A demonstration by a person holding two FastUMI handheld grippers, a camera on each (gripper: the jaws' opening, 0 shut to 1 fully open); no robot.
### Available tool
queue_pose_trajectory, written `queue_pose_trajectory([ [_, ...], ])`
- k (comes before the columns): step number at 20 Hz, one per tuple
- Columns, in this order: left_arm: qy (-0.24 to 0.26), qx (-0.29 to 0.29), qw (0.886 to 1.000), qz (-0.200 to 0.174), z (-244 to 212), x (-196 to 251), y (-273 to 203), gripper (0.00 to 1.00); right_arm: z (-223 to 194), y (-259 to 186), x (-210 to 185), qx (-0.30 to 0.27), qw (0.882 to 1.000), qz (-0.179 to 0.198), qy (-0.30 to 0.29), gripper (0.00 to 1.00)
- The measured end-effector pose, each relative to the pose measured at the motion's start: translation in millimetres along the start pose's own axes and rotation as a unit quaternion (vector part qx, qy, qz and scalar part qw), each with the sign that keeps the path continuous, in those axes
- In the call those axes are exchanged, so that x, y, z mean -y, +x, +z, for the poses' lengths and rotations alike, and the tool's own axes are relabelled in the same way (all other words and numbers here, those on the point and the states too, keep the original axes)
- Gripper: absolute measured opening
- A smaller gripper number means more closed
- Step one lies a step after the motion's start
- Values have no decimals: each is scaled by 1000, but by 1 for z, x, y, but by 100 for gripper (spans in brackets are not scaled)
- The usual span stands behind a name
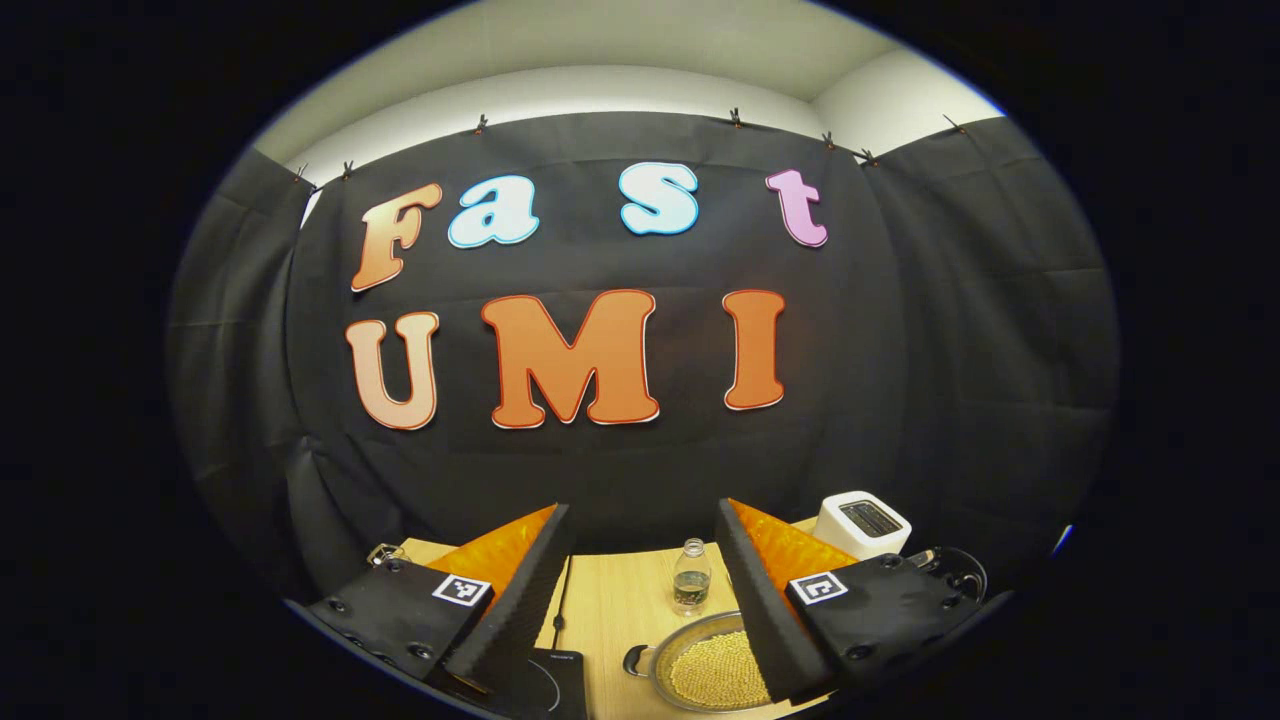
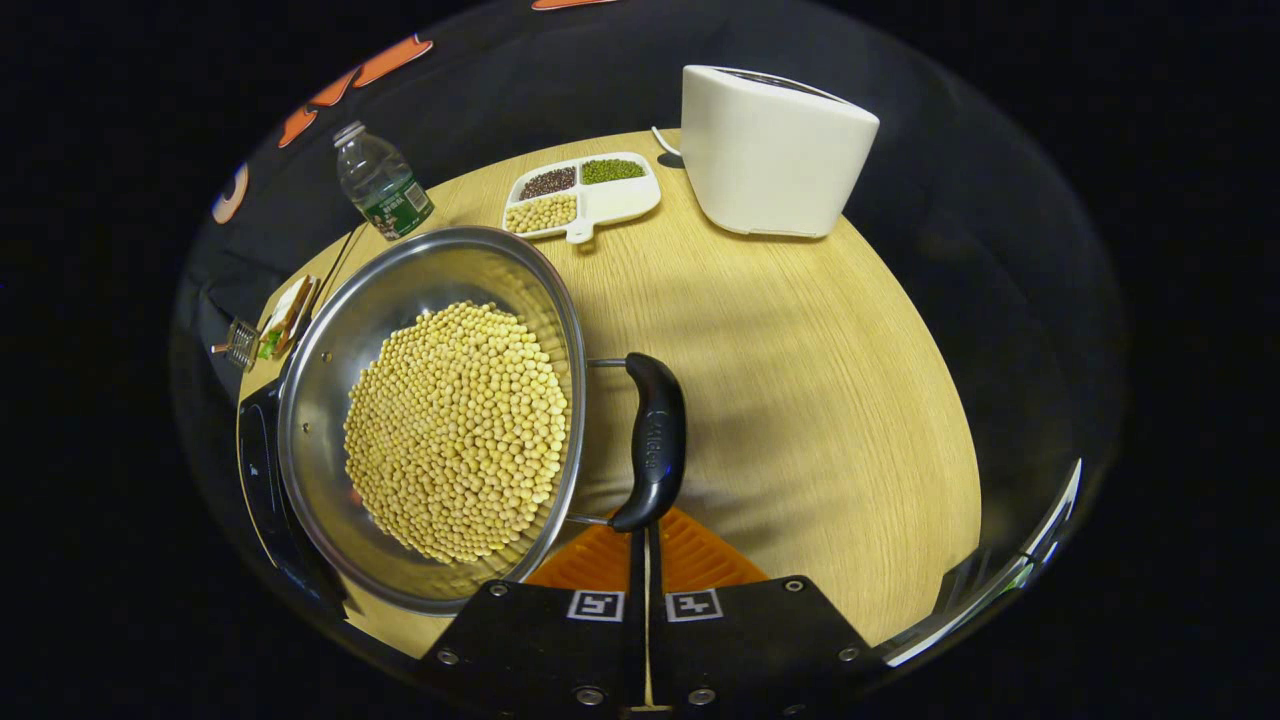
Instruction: First push the handle of the pot to place it horizontally, then grasp the pot with both hands and set it on the induction cooktop.
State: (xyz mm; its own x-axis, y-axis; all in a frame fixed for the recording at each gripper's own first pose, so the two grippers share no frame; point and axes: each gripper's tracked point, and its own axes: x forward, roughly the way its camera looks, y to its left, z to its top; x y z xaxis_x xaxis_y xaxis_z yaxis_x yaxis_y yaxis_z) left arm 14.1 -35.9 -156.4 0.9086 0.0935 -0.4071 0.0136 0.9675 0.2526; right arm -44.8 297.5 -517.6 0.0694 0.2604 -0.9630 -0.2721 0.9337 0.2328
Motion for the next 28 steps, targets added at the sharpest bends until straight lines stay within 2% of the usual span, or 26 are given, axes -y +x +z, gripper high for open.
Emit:
queue_pose_trajectory([
  [7,-22,-20,999,42,-12,-19,-8,93,22,12,-2,6,1000,3,-22,1],
  [14,-46,-19,994,101,-17,-44,-38,94,34,20,-9,3,999,44,-23,1],
  [20,-67,-25,987,147,-36,-71,-75,94,58,28,-8,23,997,35,-58,1],
  [23,-77,-44,987,132,-55,-75,-71,94,64,21,-5,28,998,33,-50,1],
  [26,-92,-94,988,75,-91,-67,-49,93,72,3,6,56,997,19,-40,2],
  [28,-106,-144,983,43,-127,-60,-33,94,81,-14,10,81,996,19,-16,4],
])
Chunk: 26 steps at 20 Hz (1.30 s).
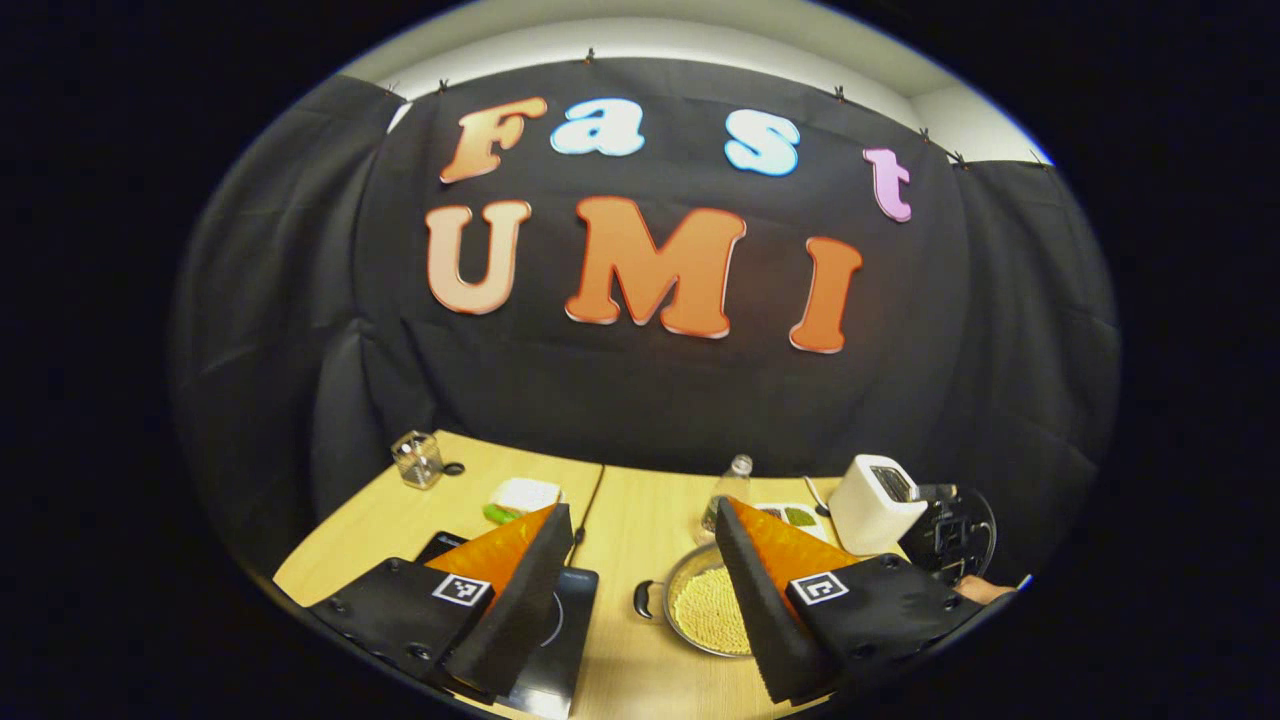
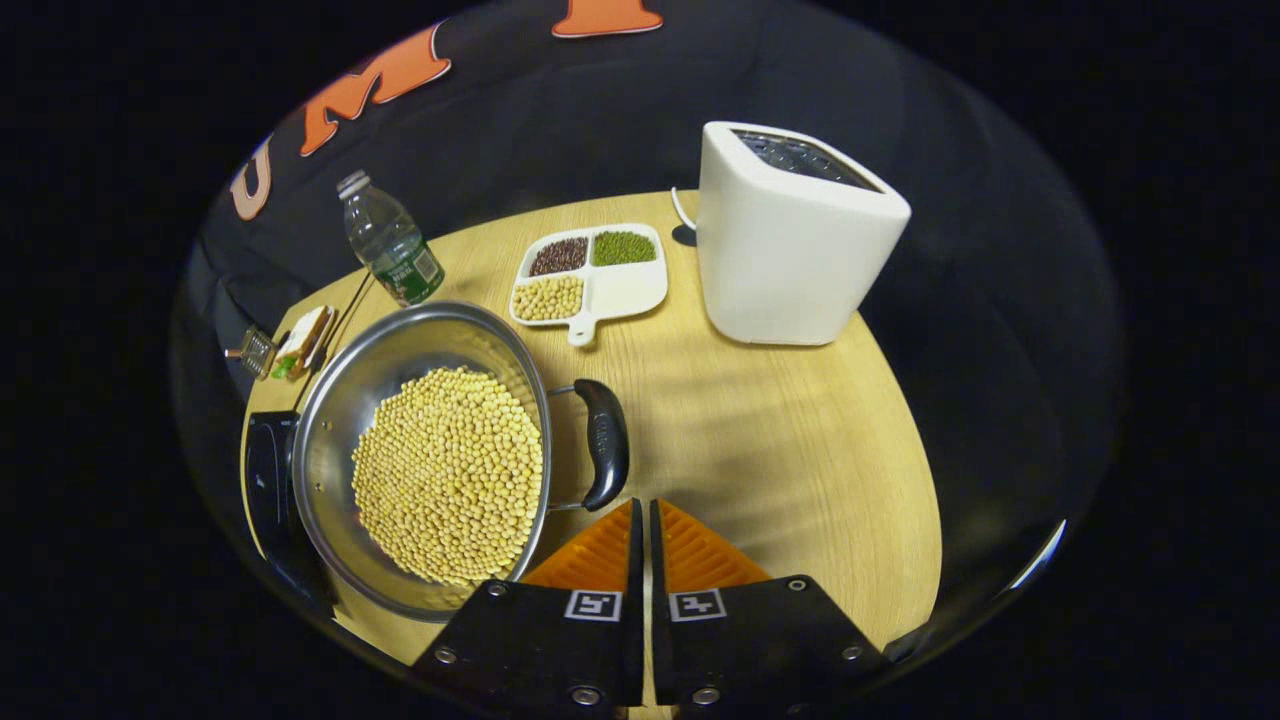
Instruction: First push the handle of the pot to place it horizontally, then grasp the pot with both hands and set it on the induction cooktop.
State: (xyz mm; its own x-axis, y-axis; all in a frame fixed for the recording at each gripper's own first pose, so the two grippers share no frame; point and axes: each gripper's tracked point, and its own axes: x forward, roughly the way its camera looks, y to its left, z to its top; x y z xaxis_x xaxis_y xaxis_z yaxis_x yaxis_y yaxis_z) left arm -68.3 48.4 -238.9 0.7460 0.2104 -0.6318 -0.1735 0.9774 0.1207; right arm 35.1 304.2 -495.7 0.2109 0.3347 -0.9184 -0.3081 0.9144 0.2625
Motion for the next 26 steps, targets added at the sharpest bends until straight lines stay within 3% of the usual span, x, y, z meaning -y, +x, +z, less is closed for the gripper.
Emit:
queue_pose_trajectory([
  [1,-1,-24,1000,-11,-15,1,11,94,4,-2,-1,11,1000,1,15,5],
  [3,7,-71,997,-22,-45,3,33,94,11,-10,-4,32,999,8,34,18],
  [8,7,-173,984,-46,-107,13,82,93,18,-14,-9,41,998,11,52,59],
  [11,-16,-218,974,-52,-140,22,107,93,19,-4,-18,30,998,14,46,72],
  [14,-6,-257,965,-42,-171,20,125,93,24,4,-27,20,999,16,46,84],
  [20,19,-290,957,-11,-211,20,153,94,28,18,-35,5,1000,16,25,88],
  [26,54,-277,959,16,-215,12,169,94,19,40,-48,-5,1000,12,-12,88],
])
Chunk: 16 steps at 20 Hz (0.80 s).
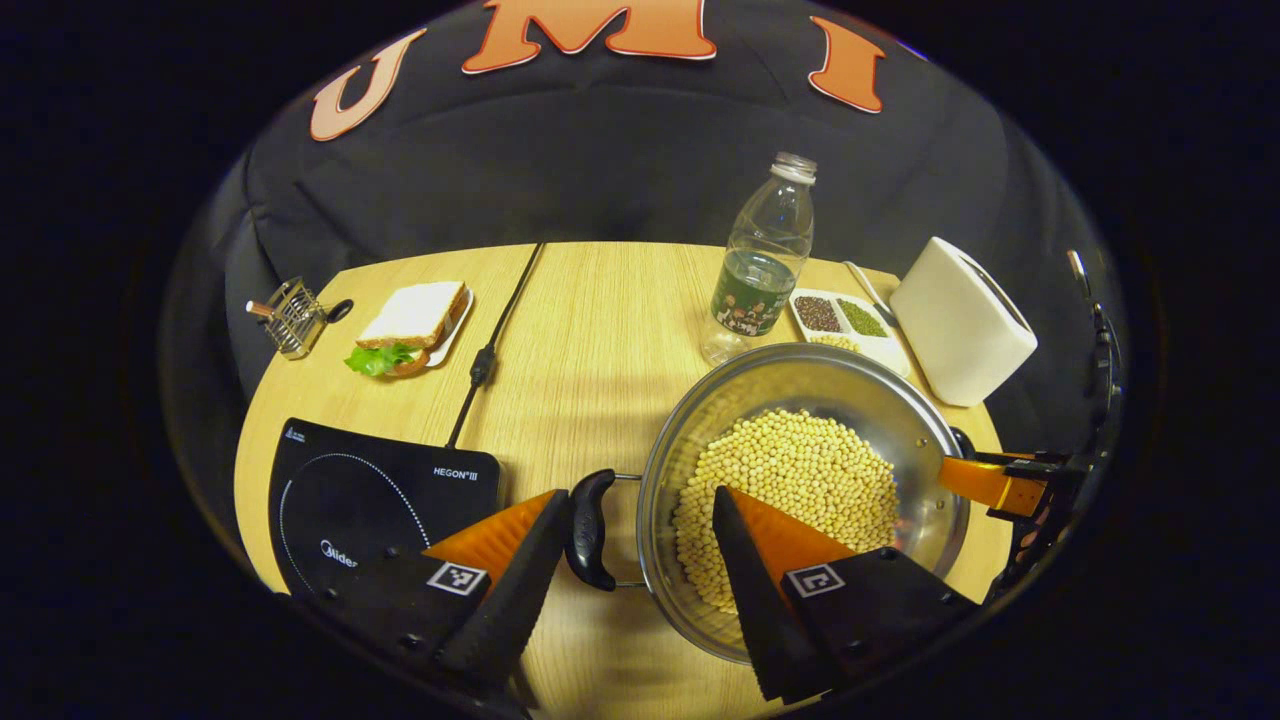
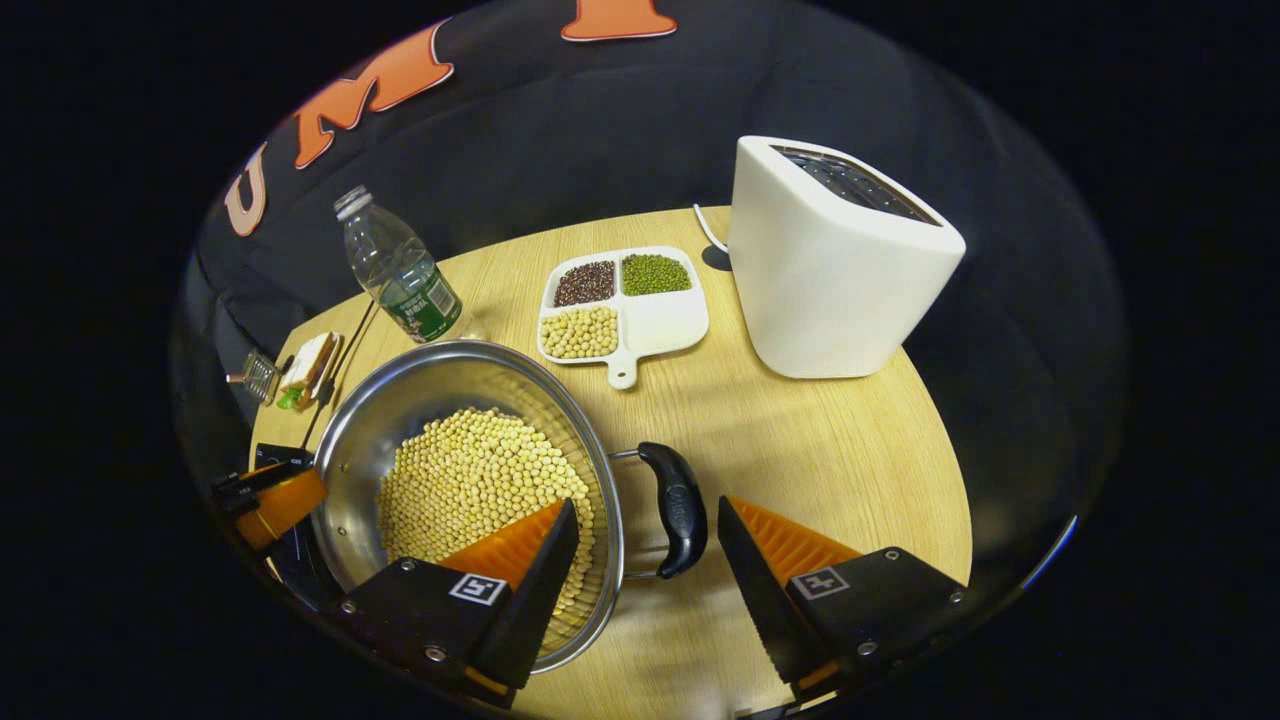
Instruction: First push the handle of the pot to place it horizontally, then grasp the pot with both hands and set it on the induction cooktop.
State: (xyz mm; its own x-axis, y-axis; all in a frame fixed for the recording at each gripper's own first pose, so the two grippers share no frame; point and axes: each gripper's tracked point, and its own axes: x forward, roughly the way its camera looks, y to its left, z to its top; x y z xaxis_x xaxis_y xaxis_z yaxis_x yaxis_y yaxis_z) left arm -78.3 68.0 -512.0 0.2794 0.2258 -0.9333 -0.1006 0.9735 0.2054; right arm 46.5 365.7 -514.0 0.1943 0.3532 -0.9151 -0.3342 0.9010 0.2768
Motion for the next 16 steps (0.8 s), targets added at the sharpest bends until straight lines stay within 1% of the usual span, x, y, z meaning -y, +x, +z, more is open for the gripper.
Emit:
queue_pose_trajectory([
  [1,-3,-1,1000,6,0,-3,1,96,-1,2,0,-2,1000,-1,-2,88],
  [2,-5,-3,1000,10,-3,-6,3,93,0,4,1,-3,1000,-2,-4,88],
  [4,-13,-22,1000,14,-12,-13,9,94,0,9,2,-5,1000,-4,-6,88],
  [6,-24,-29,999,10,-15,-15,18,94,0,12,1,-5,1000,-4,-7,88],
  [8,-20,-33,999,12,-16,-17,26,94,1,17,2,-4,1000,-11,-12,88],
  [11,-17,-38,999,12,-25,-14,38,94,-1,23,1,-5,1000,-19,-11,86],
  [13,-9,-38,999,24,-27,-19,43,92,2,26,0,2,1000,-24,-9,84],
  [15,-11,-37,999,22,-27,-18,46,92,3,30,2,7,999,-35,-11,79],
  [16,-11,-34,999,22,-24,-19,49,92,3,32,2,10,999,-39,-11,78],
])
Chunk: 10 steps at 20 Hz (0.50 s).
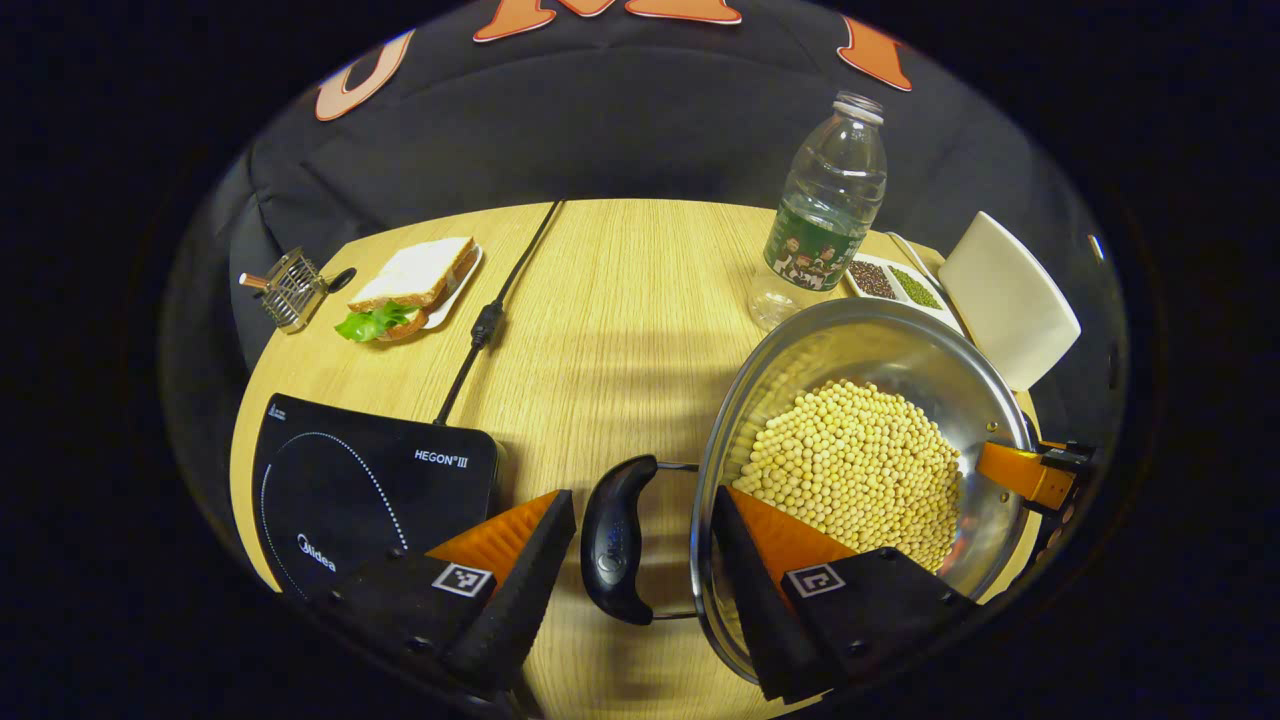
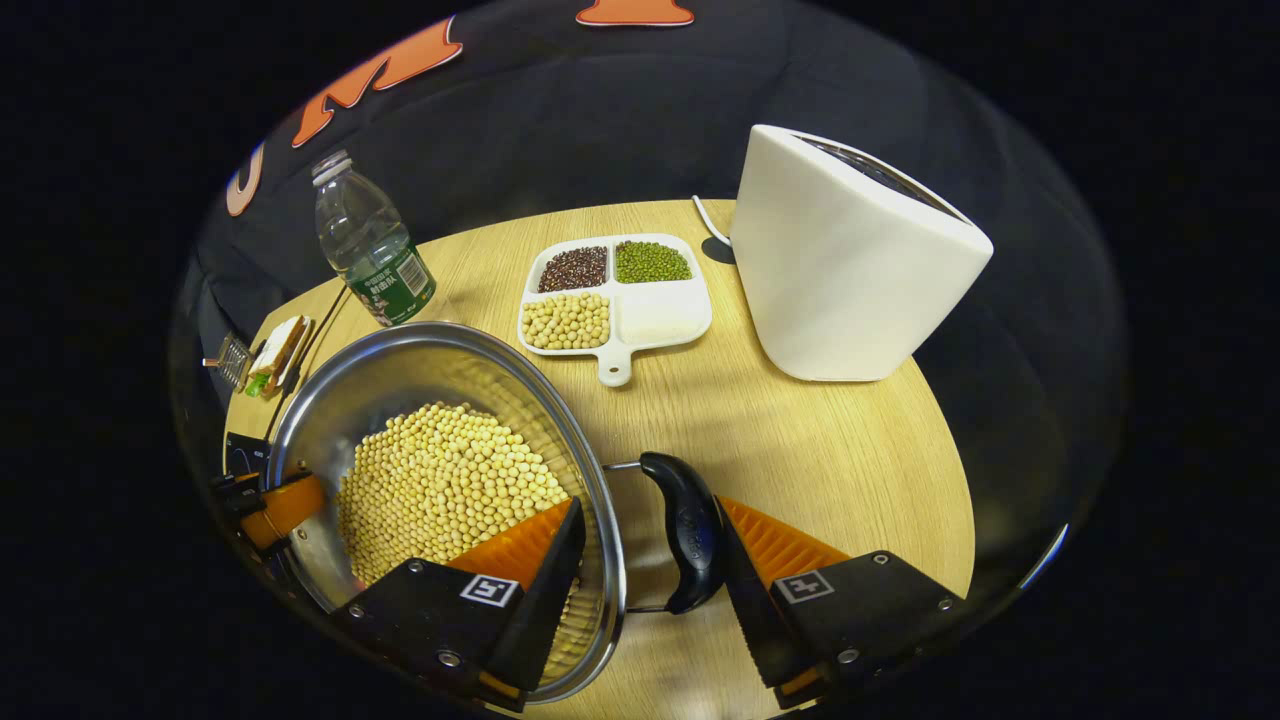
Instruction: First push the handle of the pot to place it horizontally, then grasp the pot with both hands and set it on the induction cooktop.
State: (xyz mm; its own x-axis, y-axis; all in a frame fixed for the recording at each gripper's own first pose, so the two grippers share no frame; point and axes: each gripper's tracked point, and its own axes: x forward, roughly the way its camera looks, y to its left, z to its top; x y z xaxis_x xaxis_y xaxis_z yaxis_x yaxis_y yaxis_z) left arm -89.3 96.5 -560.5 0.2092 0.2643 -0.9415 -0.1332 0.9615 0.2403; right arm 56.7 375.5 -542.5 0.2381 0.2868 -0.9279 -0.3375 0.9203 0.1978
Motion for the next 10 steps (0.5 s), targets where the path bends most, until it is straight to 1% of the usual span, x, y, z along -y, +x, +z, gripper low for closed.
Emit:
queue_pose_trajectory([
  [2,7,-2,1000,-1,1,4,4,93,-2,4,0,-1,1000,-8,6,78],
  [4,30,2,999,12,3,6,6,85,0,6,-1,2,1000,-6,9,77],
  [5,31,5,999,16,5,6,3,81,0,5,-1,5,1000,-8,8,77],
  [7,20,7,1000,12,7,6,5,80,-1,2,-1,9,1000,-11,3,76],
  [10,27,11,999,18,11,4,7,81,-2,2,-2,13,1000,-13,-4,77],
])
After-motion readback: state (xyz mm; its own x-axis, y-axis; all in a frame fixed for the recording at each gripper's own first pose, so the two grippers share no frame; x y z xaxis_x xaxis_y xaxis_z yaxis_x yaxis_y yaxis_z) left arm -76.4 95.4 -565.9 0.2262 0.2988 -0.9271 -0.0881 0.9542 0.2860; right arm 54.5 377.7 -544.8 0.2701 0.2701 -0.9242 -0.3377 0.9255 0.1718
